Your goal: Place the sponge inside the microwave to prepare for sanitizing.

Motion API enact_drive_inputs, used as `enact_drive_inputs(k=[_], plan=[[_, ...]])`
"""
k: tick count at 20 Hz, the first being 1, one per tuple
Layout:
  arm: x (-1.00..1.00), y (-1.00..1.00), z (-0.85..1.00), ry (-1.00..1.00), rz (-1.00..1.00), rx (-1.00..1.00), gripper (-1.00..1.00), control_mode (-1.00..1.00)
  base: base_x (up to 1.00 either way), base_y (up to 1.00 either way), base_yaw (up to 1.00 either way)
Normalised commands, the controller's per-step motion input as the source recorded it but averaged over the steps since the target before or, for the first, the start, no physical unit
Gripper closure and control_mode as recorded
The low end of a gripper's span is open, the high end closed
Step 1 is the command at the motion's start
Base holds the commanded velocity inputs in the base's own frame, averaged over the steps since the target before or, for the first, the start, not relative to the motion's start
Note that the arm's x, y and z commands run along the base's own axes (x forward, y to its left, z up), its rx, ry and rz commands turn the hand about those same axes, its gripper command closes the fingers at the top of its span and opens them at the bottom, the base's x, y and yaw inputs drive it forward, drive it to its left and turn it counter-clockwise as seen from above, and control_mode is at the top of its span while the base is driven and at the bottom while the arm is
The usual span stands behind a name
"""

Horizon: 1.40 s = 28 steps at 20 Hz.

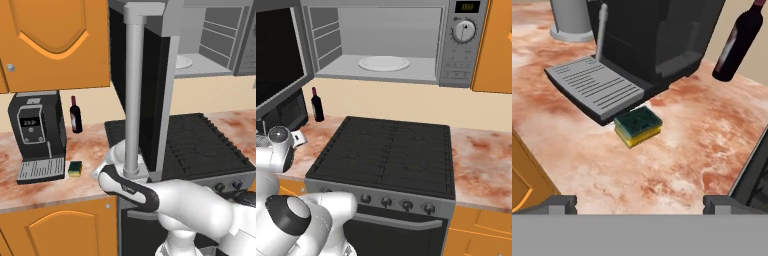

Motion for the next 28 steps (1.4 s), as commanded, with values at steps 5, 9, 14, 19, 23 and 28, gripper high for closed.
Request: enact_drive_inputs(k=[5, 9, 14, 19, 23, 28], plan=[[0.16, 0.01, 0.00, 0.00, 0.00, 0.00, -1.00, -1.00, 0.00, 0.00, 0.00], [0.10, 0.00, 0.00, 0.00, 0.00, 0.00, -1.00, -1.00, 0.00, 0.00, 0.00], [0.01, 0.00, 0.00, 0.00, 0.00, 0.00, -1.00, -1.00, 0.00, 0.00, 0.00], [0.00, 0.00, 0.00, 0.00, 0.00, 0.00, -1.00, -1.00, 0.00, 0.00, 0.00], [0.00, 0.01, 0.00, 0.00, 0.00, 0.00, -1.00, -1.00, 0.00, 0.00, 0.00], [0.00, 0.00, 0.00, 0.00, 0.00, 0.00, -1.00, -1.00, 0.00, 0.00, 0.00]])
